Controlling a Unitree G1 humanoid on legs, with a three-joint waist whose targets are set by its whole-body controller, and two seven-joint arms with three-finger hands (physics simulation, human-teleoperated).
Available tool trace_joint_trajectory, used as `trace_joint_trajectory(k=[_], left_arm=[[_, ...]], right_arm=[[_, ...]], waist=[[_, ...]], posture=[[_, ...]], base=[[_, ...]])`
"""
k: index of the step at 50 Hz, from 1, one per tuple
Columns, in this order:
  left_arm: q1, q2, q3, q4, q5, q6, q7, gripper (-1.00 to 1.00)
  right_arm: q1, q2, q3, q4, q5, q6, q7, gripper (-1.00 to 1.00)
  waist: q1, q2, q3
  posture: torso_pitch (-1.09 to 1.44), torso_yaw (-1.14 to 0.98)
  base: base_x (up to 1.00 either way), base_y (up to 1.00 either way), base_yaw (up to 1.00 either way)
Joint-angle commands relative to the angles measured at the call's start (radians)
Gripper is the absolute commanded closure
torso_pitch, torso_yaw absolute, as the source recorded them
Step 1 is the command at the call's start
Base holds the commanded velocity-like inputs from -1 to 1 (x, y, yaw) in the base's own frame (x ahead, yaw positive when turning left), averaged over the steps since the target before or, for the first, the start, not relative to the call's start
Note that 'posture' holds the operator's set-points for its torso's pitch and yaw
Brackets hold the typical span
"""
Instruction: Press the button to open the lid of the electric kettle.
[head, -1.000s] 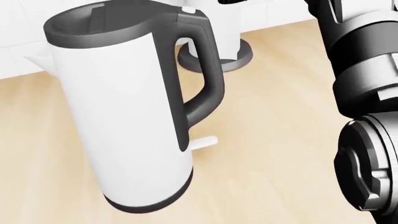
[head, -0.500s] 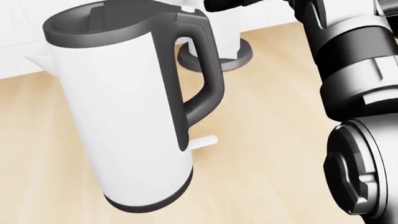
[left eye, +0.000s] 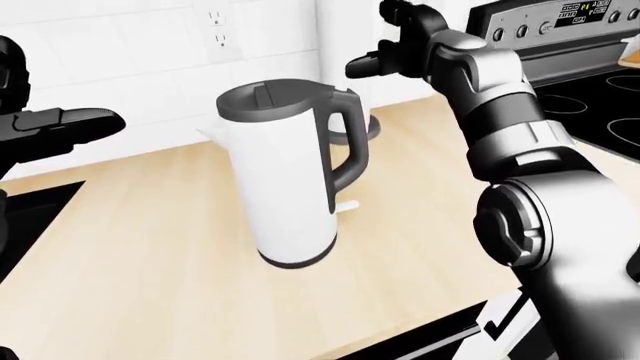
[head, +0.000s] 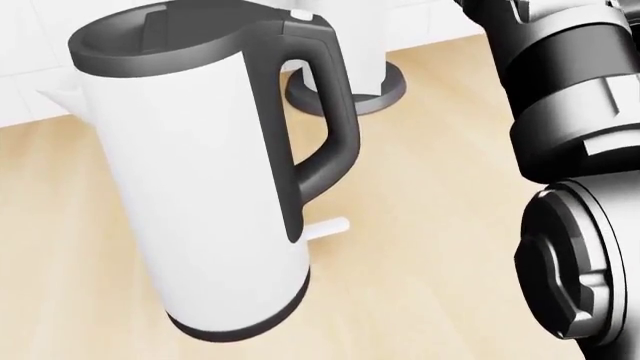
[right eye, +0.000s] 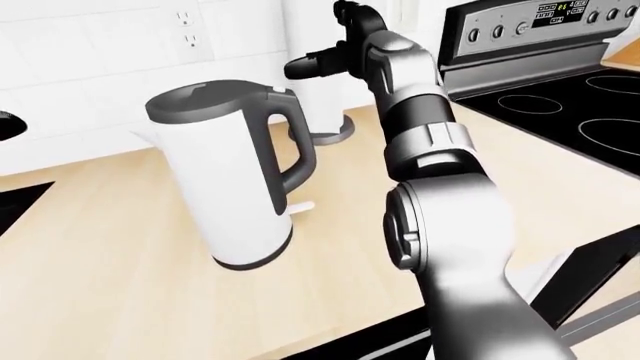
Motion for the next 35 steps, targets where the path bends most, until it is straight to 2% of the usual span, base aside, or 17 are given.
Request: trace_joint_trajectory(k=[1,16,35], left_arm=[[-0.021,0.018,0.015,-0.012,0.005,-0.026,-0.001,-1.00],[-0.018,0.016,0.016,-0.013,0.010,-0.026,-0.005,-1.00],[-0.022,0.020,0.020,-0.011,0.008,-0.025,-0.002,-1.00]], right_arm=[[-0.049,-0.010,-0.008,-0.040,0.040,0.008,0.005,-1.00],[-0.041,-0.014,0.020,-0.050,0.063,0.031,0.046,-1.00],[-0.052,0.004,0.020,-0.052,0.076,0.047,0.049,-1.00]], waist=[[0.000,0.002,-0.017],[0.000,0.002,-0.016],[-0.002,0.004,-0.016]], posture=[[-0.31,0.00],[-0.31,0.00],[-0.31,0.00]], base=[[0.00,0.00,0.00],[0.00,0.00,0.00],[0.00,0.00,0.00]])
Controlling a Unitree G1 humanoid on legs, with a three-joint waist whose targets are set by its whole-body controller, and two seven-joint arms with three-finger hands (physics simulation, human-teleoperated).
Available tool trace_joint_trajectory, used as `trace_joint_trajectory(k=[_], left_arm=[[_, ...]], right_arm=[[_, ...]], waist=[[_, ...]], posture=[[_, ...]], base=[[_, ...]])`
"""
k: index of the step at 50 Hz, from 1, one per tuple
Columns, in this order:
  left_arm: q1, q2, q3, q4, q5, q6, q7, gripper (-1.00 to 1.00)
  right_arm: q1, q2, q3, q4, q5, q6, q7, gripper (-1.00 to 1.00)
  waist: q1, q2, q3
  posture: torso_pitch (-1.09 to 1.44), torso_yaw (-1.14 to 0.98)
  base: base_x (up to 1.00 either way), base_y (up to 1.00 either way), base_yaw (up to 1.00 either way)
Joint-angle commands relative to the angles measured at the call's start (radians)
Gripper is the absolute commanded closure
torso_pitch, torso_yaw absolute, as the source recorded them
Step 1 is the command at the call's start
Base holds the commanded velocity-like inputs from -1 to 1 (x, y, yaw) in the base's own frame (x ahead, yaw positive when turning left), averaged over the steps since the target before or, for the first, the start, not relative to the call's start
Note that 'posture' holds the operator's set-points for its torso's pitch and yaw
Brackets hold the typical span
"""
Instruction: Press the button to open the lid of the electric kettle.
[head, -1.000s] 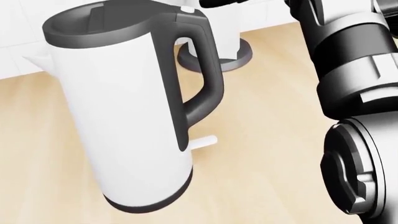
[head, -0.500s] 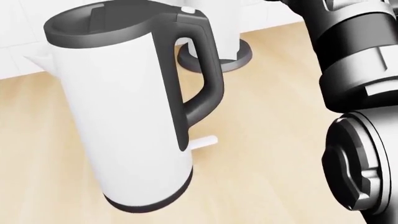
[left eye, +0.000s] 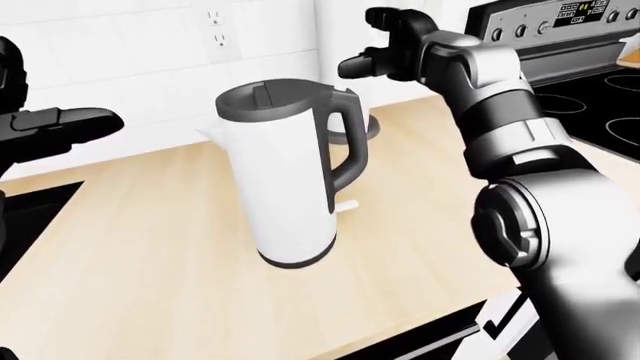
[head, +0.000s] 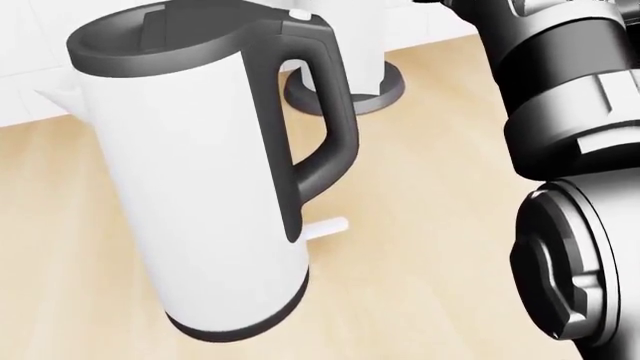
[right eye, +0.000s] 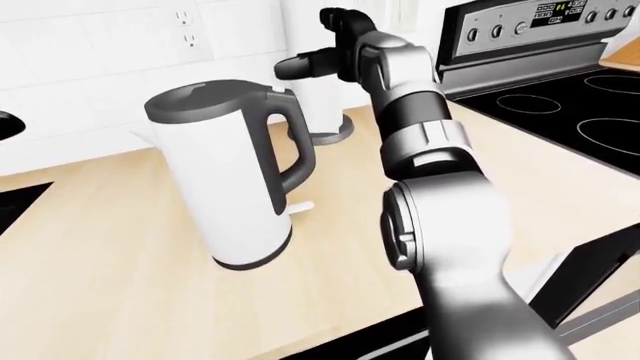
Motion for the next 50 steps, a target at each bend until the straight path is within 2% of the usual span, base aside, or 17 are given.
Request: trace_joint_trajectory(k=[1,21,50], left_arm=[[-0.022,0.020,0.016,-0.012,0.002,-0.025,0.001,-1.00],[-0.019,0.023,0.017,-0.012,-0.002,-0.027,0.003,-1.00],[-0.016,0.025,0.021,-0.018,-0.010,-0.022,0.008,-1.00]], right_arm=[[-0.040,-0.005,-0.001,-0.041,0.004,-0.027,0.004,-1.00],[-0.030,0.015,0.007,-0.053,-0.002,-0.025,0.028,-1.00],[0.086,0.009,0.025,-0.091,-0.071,-0.043,0.030,-1.00]], waist=[[0.000,0.003,-0.016],[0.000,0.006,-0.016],[0.012,0.000,-0.027]], posture=[[-0.31,0.00],[-0.31,0.00],[-0.31,0.00]], base=[[0.00,0.00,0.00],[0.00,0.00,0.00],[0.00,0.00,0.00]])
